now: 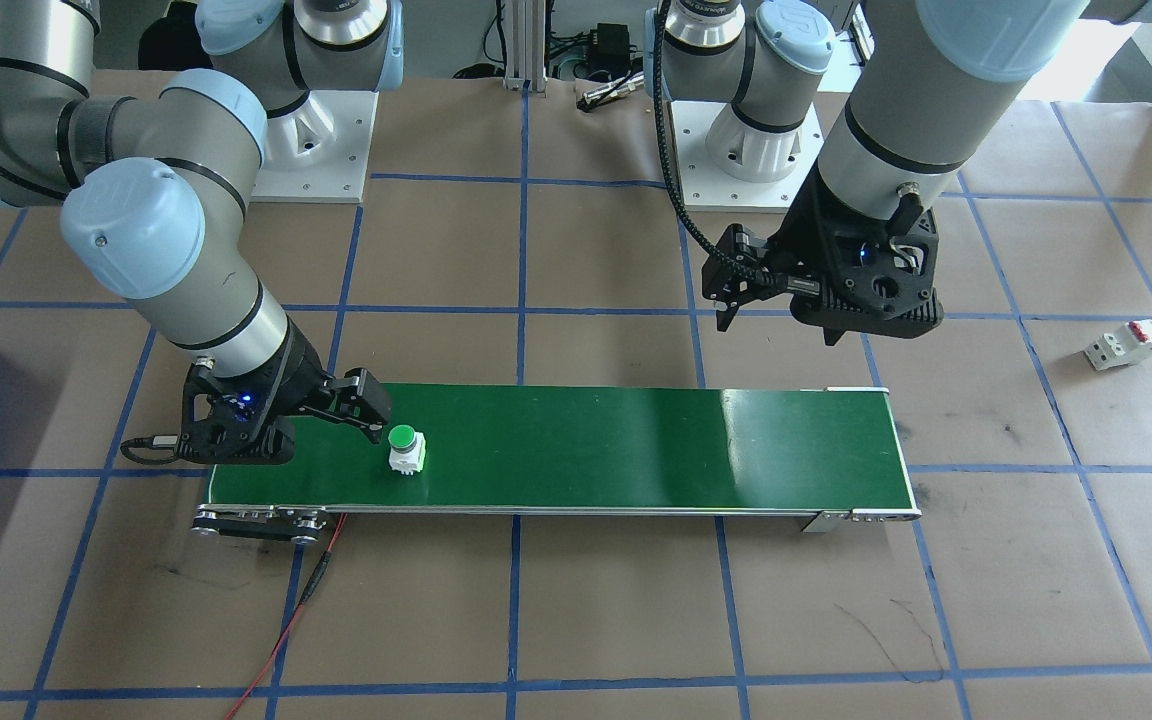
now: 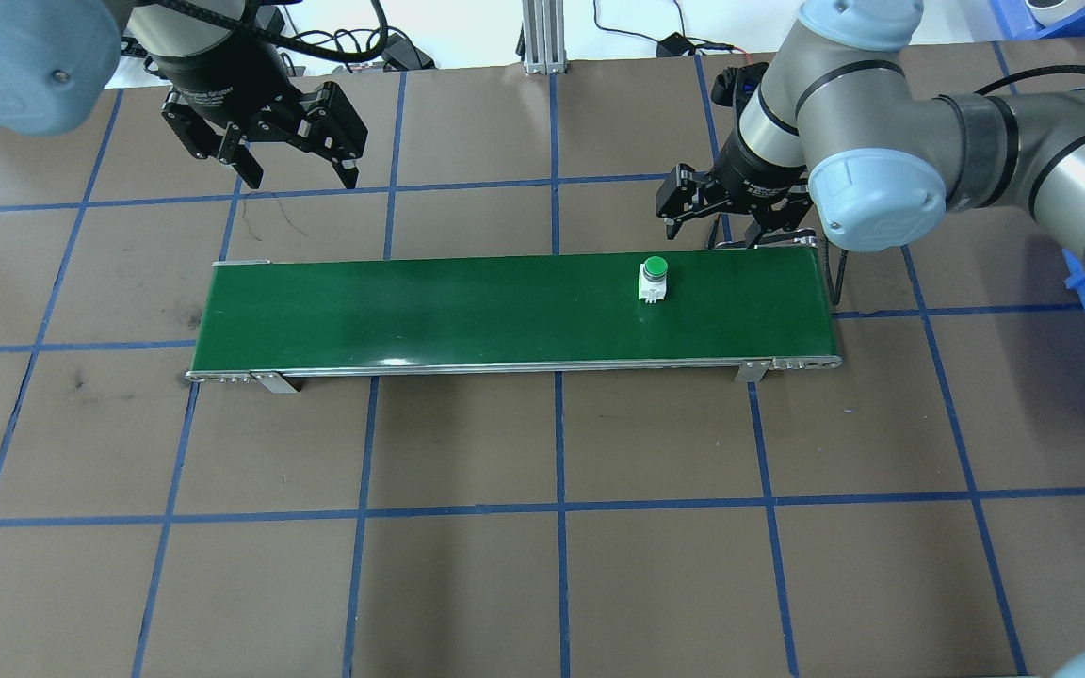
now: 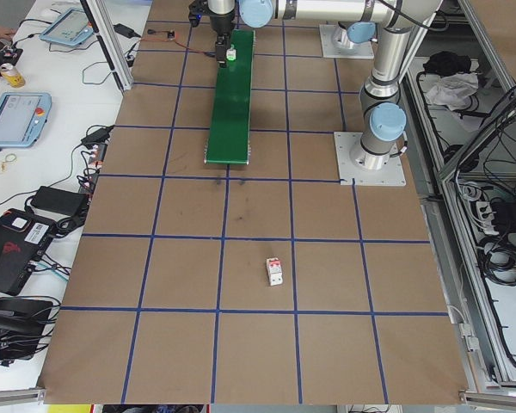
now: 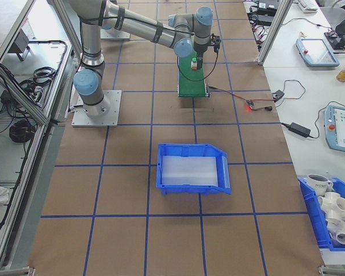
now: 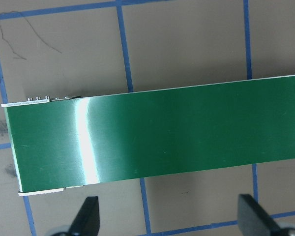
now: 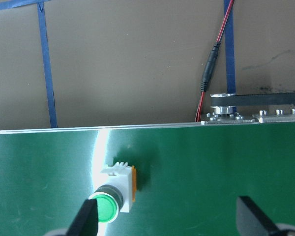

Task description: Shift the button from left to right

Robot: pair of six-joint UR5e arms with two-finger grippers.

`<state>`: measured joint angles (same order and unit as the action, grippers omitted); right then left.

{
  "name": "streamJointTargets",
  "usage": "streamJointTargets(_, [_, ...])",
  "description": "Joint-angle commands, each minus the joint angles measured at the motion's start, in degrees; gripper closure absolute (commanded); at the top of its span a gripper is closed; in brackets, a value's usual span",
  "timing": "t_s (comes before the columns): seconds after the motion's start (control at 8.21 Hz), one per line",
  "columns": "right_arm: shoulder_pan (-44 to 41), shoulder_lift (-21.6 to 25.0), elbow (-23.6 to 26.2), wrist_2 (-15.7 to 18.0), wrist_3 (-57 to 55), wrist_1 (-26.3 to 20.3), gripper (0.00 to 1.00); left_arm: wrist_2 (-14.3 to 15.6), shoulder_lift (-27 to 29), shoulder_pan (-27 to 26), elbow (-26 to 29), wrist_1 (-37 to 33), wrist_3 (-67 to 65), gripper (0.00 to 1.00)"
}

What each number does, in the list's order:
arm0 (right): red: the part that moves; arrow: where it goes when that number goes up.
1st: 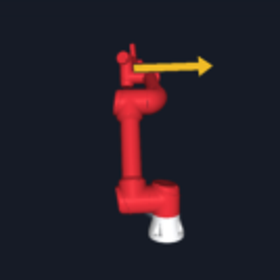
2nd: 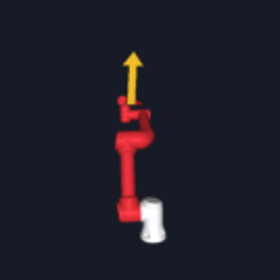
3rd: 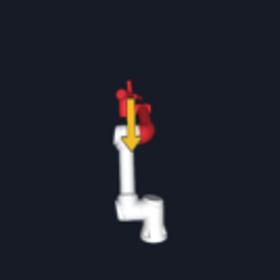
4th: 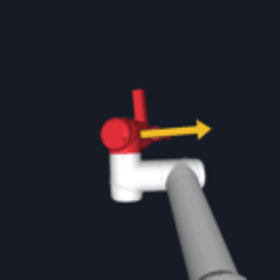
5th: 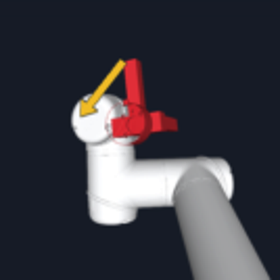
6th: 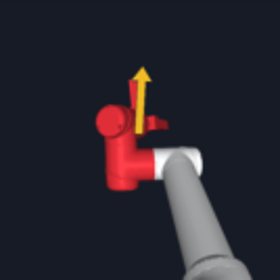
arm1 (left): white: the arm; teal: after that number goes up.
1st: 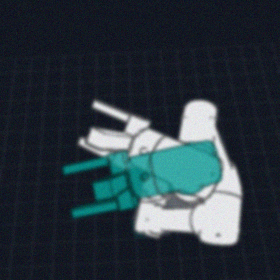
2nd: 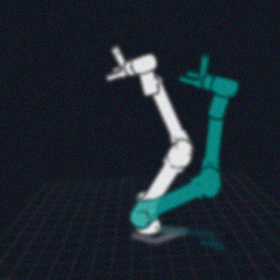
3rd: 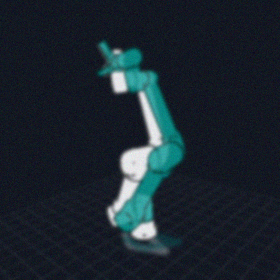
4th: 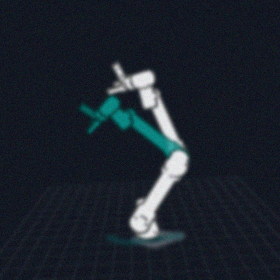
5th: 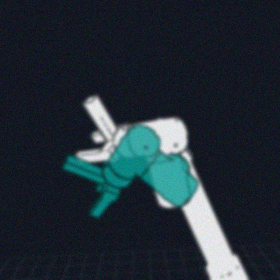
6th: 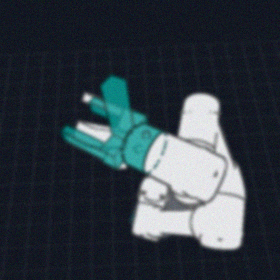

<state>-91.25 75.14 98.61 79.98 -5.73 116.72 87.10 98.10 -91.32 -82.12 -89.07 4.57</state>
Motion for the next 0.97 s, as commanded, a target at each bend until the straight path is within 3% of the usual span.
streamJointTargets(0.0, [0.02, -2.53, 0.18, -0.09, -0.60, 0.70, 0.00, 0.26, -1.68, 0.00, -1.90, 1.71, 0.01, 0.00])
streamJointTargets(0.24, [0.02, -2.90, 1.14, 0.61, 0.10, 0.35, 0.00, 0.09, -2.56, -0.08, -1.30, 1.71, 0.01, 0.00])
streamJointTargets(0.37, [0.02, -3.07, 1.41, 1.49, 0.97, 0.17, 0.08, 0.09, -2.65, 0.00, -1.29, 1.62, 0.01, 0.00])
streamJointTargets(0.49, [0.02, -3.16, 1.93, 2.98, 1.42, 0.17, 0.23, 0.18, -2.83, 0.00, -1.81, 1.10, -0.43, 0.00])
streamJointTargets(0.61, [0.02, -3.25, 2.11, 3.17, 1.51, 0.00, 0.46, 1.74, -2.65, 0.00, -1.21, -1.78, -0.35, 0.00])
streamJointTargets(0.73, [0.02, -3.25, 2.03, 5.08, 1.86, -2.44, 0.76, 4.20, -2.65, 0.00, -1.46, -2.85, -0.35, 0.00])
streamJointTargets(0.85, [0.02, -3.07, 1.94, 6.41, 3.86, -2.81, 0.93, 3.87, -2.74, 0.00, -1.81, -2.86, -0.69, 0.00])
